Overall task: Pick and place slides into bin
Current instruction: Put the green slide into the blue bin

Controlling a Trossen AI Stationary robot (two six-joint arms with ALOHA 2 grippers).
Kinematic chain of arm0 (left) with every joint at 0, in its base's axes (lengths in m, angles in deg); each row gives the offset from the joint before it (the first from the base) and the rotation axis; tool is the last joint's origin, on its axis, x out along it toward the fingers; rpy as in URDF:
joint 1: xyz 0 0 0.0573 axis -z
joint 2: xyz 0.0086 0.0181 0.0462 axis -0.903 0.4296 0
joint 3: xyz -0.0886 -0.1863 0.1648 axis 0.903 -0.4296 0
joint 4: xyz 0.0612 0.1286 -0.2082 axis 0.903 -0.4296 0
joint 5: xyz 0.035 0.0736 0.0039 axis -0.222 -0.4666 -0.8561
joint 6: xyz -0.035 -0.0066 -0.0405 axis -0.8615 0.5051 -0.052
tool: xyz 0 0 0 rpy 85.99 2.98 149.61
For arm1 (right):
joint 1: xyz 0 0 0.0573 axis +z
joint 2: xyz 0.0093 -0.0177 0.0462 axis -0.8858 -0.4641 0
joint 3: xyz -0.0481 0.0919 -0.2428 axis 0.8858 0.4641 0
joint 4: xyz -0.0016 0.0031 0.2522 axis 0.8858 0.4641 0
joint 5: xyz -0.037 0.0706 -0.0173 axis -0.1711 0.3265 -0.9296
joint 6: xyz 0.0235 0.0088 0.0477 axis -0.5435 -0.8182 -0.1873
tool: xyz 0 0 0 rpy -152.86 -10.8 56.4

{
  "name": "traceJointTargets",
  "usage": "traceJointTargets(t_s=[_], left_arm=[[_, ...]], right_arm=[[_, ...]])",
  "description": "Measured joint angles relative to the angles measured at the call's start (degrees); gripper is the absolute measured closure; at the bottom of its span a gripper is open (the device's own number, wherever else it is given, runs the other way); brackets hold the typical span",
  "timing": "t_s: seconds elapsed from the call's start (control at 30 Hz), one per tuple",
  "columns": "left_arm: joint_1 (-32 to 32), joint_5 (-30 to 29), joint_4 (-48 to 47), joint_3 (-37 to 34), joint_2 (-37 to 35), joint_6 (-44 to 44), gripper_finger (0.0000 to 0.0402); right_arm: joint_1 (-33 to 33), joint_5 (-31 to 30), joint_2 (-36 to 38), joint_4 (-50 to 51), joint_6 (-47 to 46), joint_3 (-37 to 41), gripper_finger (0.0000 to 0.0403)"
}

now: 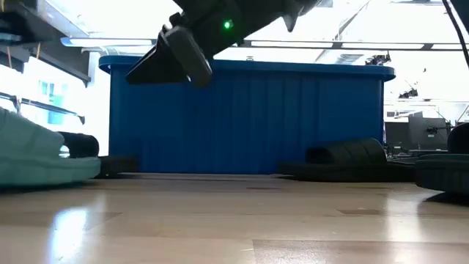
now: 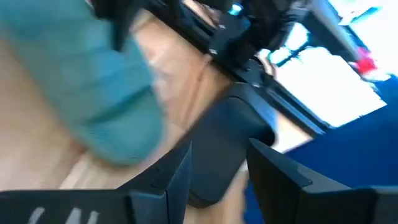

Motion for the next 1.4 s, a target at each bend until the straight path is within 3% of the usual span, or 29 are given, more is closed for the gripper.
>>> traceJointTargets(t_s=[0.23, 0.4, 0.53, 0.67, 0.77, 0.83, 0.93, 1.1, 1.23, 1.4], left_arm=[[0.0, -7.1, -14.4, 12.2, 0.0, 1.3, 0.0395], [0.0, -15.2, -25.0, 23.1, -0.2, 3.3, 0.0395], [-2.4, -27.0, -24.5, 28.9, -2.3, 13.8, 0.0395], [-8.6, -39.4, -24.5, 33.2, -3.7, 22.5, 0.0398], [-16.2, -47.5, -24.5, 37.4, -3.9, 28.7, 0.0396], [-22.7, -48.4, -22.7, 40.4, -3.9, 34.4, 0.0396], [-34.2, -45.3, -10.6, 41.8, -4.0, 46.1, 0.0399], [-53.1, -26.4, 15.2, 41.4, -2.2, 65.1, 0.0398], [-64.2, -12.8, 27.3, 40.9, 3.1, 66.8, 0.0399], [-71.1, -9.0, 31.5, 40.9, 11.0, 62.8, 0.04]], right_arm=[[6.5, -21.6, 7.0, 9.1, -1.9, 0.0, 0.0261], [13.1, -32.3, 14.6, 20.8, -14.5, 0.0, 0.0261], [17.2, -32.5, 19.7, 35.6, -32.2, 0.0, 0.0261], [19.1, -28.2, 21.5, 48.4, -49.8, 0.0, 0.0261], [19.4, -24.4, 21.4, 54.7, -54.8, 0.0, 0.0261], [19.3, -23.3, 21.1, 56.8, -57.1, 0.1, 0.0261], [19.3, -23.3, 21.1, 58.4, -61.4, 0.1, 0.0261], [19.5, -19.6, 21.1, 63.8, -72.0, 0.1, 0.0261], [20.2, -17.2, 21.1, 70.6, -80.5, 0.1, 0.0261], [21.0, -19.5, 21.1, 75.8, -84.8, 0.1, 0.0261]])
